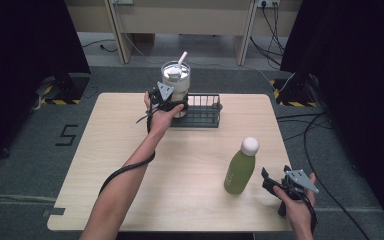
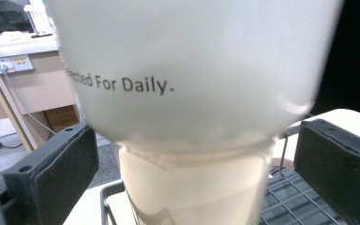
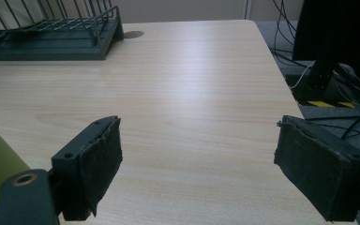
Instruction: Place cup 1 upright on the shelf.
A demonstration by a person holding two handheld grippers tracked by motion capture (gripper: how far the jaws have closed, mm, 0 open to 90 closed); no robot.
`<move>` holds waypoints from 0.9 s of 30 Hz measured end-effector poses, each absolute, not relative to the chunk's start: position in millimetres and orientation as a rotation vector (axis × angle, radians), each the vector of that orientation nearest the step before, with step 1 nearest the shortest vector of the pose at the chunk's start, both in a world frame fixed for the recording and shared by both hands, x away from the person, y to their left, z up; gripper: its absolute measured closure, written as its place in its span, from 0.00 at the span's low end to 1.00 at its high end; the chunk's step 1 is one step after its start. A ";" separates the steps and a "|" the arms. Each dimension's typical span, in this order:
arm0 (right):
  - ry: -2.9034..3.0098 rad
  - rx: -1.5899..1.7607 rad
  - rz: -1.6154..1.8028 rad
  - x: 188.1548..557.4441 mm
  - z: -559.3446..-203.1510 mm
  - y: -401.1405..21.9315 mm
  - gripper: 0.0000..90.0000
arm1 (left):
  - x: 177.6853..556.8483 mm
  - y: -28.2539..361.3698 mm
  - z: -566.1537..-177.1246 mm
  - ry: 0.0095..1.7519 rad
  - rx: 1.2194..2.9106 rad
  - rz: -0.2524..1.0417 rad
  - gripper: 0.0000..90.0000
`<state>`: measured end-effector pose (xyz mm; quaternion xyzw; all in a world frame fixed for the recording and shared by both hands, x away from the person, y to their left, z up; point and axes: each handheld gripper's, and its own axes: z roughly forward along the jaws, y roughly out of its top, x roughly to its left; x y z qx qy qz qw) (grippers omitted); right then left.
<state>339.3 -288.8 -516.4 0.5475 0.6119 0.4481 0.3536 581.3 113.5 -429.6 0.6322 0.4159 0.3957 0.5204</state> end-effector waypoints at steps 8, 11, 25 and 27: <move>1.581 1.405 1.163 337.9 -514.4 -287.3 0.17 | 565.1 123.3 -428.3 0.980 1.527 0.965 0.00; 1.584 1.398 1.164 336.8 -513.3 -287.4 0.17 | 557.0 127.4 -429.8 0.976 1.534 0.967 0.00; 1.580 1.377 1.177 330.0 -507.8 -286.9 0.17 | 518.5 151.6 -438.0 0.937 1.560 0.934 0.00; 1.576 1.372 1.176 328.9 -506.7 -287.3 0.17 | 515.7 155.4 -439.8 0.938 1.564 0.927 0.00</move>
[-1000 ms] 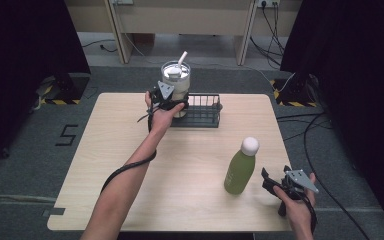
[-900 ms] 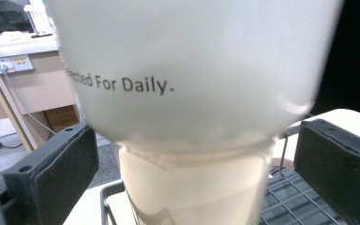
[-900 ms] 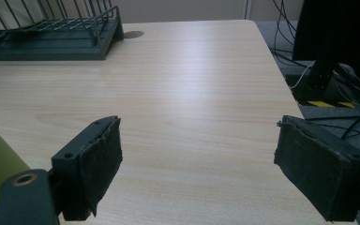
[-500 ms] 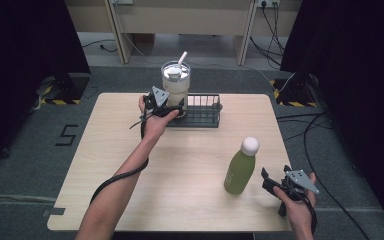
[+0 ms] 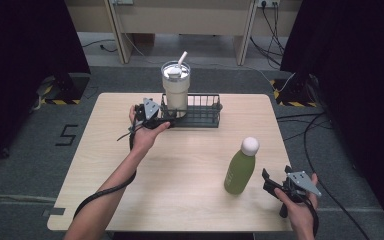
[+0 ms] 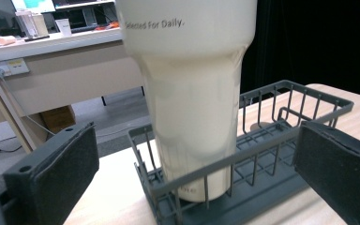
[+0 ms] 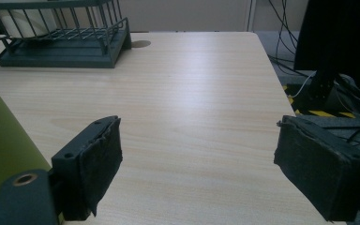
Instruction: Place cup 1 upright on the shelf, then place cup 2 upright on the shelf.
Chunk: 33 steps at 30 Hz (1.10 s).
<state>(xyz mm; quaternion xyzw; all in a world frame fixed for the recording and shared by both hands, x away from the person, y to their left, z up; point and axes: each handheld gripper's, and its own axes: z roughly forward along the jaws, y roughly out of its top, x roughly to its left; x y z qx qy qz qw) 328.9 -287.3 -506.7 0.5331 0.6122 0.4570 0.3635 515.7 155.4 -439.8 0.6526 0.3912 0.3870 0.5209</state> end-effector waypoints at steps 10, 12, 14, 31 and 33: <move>1.561 1.359 1.186 324.3 -501.1 -288.0 0.17 | 503.1 165.4 -439.0 0.945 1.561 0.925 0.00; 1.565 1.350 1.190 321.8 -499.5 -287.0 0.17 | 501.5 165.6 -438.5 0.943 1.565 0.922 0.00; 1.565 1.344 1.194 320.0 -498.7 -286.7 0.17 | 500.2 165.5 -438.4 0.937 1.566 0.923 0.00; 1.642 1.209 1.235 307.4 -490.8 -280.0 0.07 | 483.2 179.8 -438.2 0.924 1.567 0.950 0.00; 1.657 1.174 1.248 304.5 -488.0 -275.8 0.05 | 479.7 185.6 -438.7 0.933 1.563 0.953 0.00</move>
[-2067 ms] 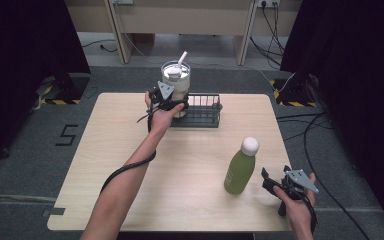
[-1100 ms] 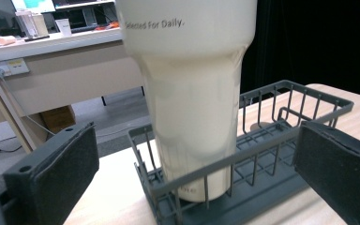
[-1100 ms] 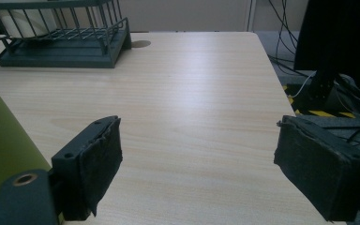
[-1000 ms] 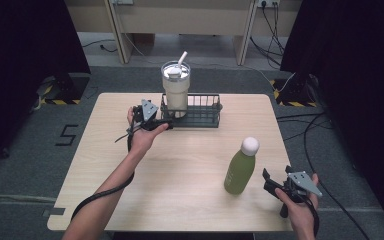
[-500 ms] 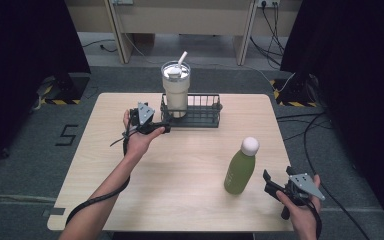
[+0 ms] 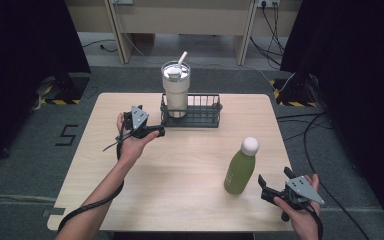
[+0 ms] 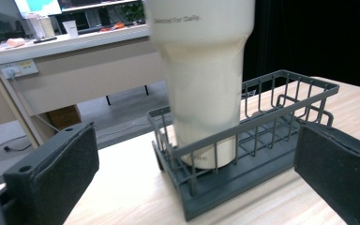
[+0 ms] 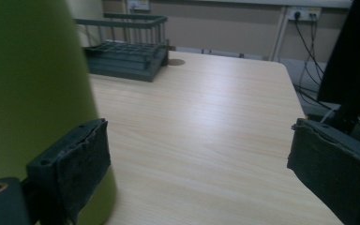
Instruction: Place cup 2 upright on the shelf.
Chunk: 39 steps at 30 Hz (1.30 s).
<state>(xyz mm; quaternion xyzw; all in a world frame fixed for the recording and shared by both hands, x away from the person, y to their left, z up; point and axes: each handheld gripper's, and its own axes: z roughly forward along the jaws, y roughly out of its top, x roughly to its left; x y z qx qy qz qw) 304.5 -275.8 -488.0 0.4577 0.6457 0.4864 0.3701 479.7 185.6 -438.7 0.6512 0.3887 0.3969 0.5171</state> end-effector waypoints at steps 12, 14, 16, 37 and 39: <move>1.706 1.077 1.309 291.3 -477.6 -255.5 0.03 | 463.5 199.8 -444.9 0.952 1.564 0.954 0.00; 1.709 1.061 1.317 289.0 -476.8 -253.9 0.03 | 462.3 199.5 -444.8 0.950 1.565 0.956 0.00; 1.715 1.053 1.336 285.9 -475.7 -251.3 0.03 | 461.3 199.1 -444.1 0.948 1.564 0.956 0.00; 1.755 0.964 1.419 296.2 -459.2 -215.0 0.03 | 450.7 212.2 -447.6 0.962 1.555 0.956 0.00; 1.761 0.967 1.422 302.2 -460.1 -210.2 0.03 | 450.5 213.3 -448.6 0.964 1.556 0.956 0.00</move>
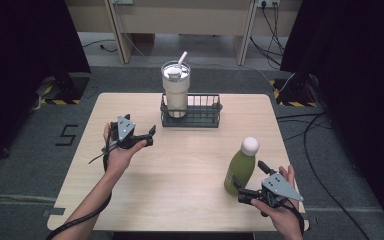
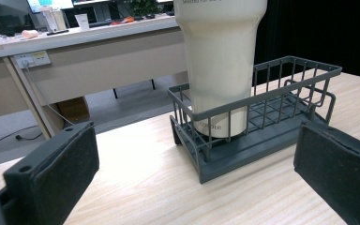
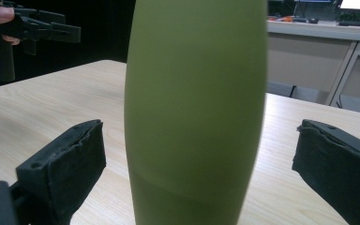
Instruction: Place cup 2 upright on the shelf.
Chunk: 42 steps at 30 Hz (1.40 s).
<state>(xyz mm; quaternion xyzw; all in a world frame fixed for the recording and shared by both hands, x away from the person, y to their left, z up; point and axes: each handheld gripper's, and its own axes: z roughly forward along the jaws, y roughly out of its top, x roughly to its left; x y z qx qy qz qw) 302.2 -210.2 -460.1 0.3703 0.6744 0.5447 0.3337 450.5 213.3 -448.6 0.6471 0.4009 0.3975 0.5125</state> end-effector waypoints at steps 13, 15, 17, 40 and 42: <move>1.767 0.984 1.384 316.5 -464.2 -199.4 0.17 | 447.2 220.1 -454.1 0.970 1.559 0.950 0.00; 1.774 0.993 1.388 317.2 -464.6 -198.8 0.19 | 446.3 220.9 -455.1 0.969 1.558 0.949 0.00; 1.777 0.995 1.387 317.6 -464.8 -197.7 0.23 | 445.3 221.8 -456.5 0.970 1.559 0.947 0.00; 1.762 0.997 1.403 324.3 -450.6 -195.8 0.23 | 420.6 239.4 -481.0 0.999 1.566 0.934 0.00; 1.754 0.994 1.409 326.0 -446.8 -196.2 0.23 | 419.5 240.3 -482.2 1.000 1.569 0.932 0.00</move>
